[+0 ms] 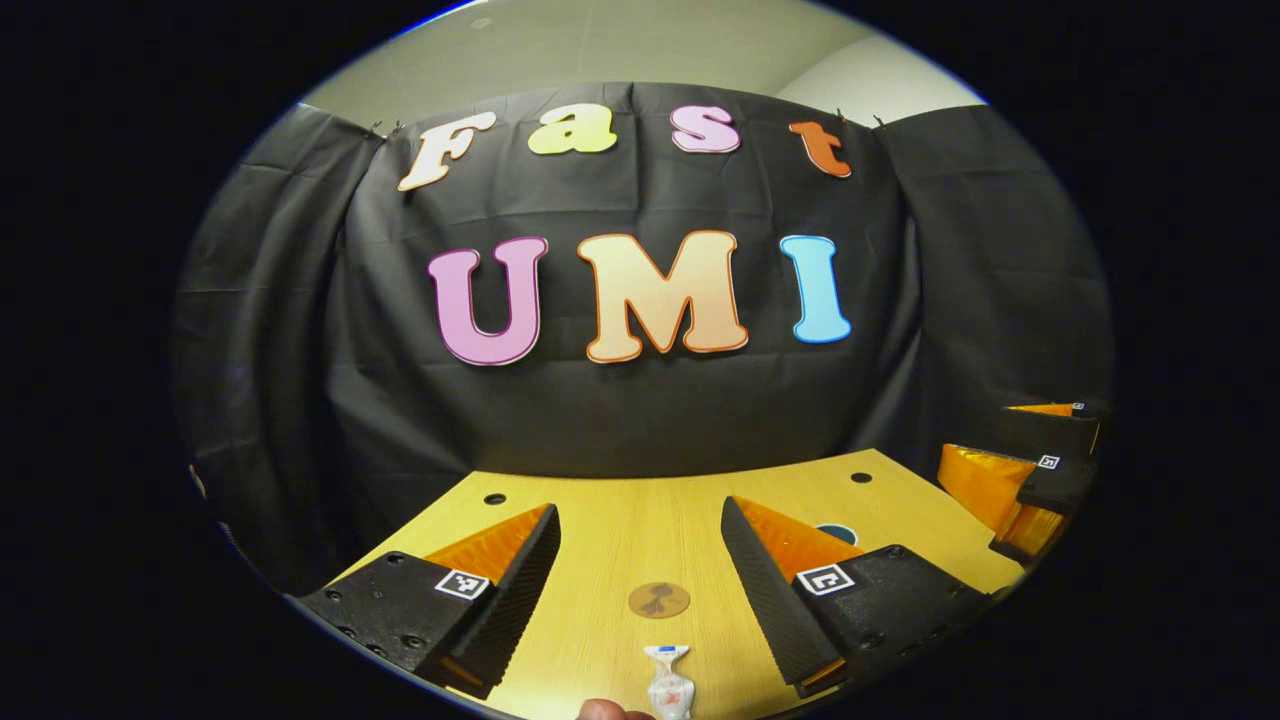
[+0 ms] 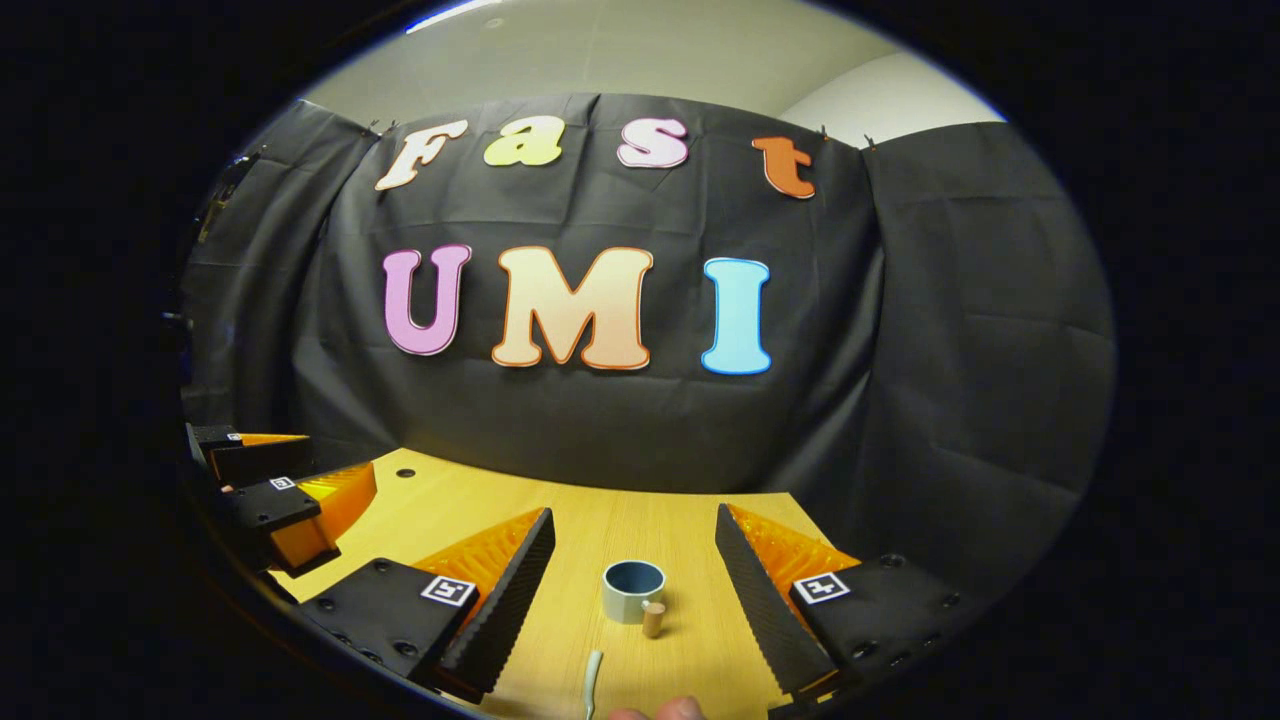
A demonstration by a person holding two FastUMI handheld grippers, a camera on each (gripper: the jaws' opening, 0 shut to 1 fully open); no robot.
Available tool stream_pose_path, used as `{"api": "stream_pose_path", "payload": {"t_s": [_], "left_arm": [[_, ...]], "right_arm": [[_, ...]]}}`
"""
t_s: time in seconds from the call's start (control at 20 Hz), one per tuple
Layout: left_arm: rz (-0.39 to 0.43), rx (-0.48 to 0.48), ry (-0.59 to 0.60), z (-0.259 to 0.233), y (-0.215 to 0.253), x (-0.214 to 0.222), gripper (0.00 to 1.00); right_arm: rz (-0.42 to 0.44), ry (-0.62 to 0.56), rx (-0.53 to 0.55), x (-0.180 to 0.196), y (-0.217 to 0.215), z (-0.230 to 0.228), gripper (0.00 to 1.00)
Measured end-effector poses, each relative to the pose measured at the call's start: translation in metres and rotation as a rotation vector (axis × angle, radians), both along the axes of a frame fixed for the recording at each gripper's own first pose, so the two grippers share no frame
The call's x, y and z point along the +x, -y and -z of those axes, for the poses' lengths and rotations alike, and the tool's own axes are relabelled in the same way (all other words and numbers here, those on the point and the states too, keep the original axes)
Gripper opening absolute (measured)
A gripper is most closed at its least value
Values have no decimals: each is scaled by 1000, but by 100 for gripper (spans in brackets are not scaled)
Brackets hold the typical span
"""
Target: Put the toothbrush and toothpaste on the desktop into the cup, then pick up the cup and place it on the coaster on the desktop.
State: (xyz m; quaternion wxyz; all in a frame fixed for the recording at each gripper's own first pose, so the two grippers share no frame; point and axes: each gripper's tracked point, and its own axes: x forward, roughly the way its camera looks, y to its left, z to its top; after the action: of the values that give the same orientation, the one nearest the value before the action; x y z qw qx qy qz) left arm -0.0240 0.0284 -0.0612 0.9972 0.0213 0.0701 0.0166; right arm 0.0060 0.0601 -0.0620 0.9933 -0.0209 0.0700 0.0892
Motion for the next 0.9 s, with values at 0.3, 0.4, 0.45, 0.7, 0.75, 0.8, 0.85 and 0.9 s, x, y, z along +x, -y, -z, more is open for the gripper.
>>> {"api": "stream_pose_path", "payload": {"t_s": [0.3, 0.4, 0.45, 0.7, 0.75, 0.8, 0.85, 0.9], "left_arm": [[16, 10, -166, 63, -5, -28, 95], [21, 19, -239, 87, -8, -39, 95], [21, 23, -277, 98, -9, -45, 95], [29, 27, -461, 151, -17, -64, 95], [30, 30, -502, 161, -20, -66, 95], [33, 27, -544, 169, -22, -72, 95], [36, 24, -586, 178, -22, -77, 95], [41, 21, -624, 186, -23, -80, 95]], "right_arm": [[-101, -239, -64, -15, -27, 87, 99], [-112, -340, -74, -24, -28, 117, 99], [-113, -384, -83, -27, -26, 131, 99], [-111, -613, -127, -43, -28, 196, 99], [-109, -672, -129, -46, -28, 211, 99], [-105, -726, -131, -51, -28, 225, 99], [-98, -778, -135, -57, -29, 240, 100], [-85, -824, -136, -58, -29, 252, 100]]}}
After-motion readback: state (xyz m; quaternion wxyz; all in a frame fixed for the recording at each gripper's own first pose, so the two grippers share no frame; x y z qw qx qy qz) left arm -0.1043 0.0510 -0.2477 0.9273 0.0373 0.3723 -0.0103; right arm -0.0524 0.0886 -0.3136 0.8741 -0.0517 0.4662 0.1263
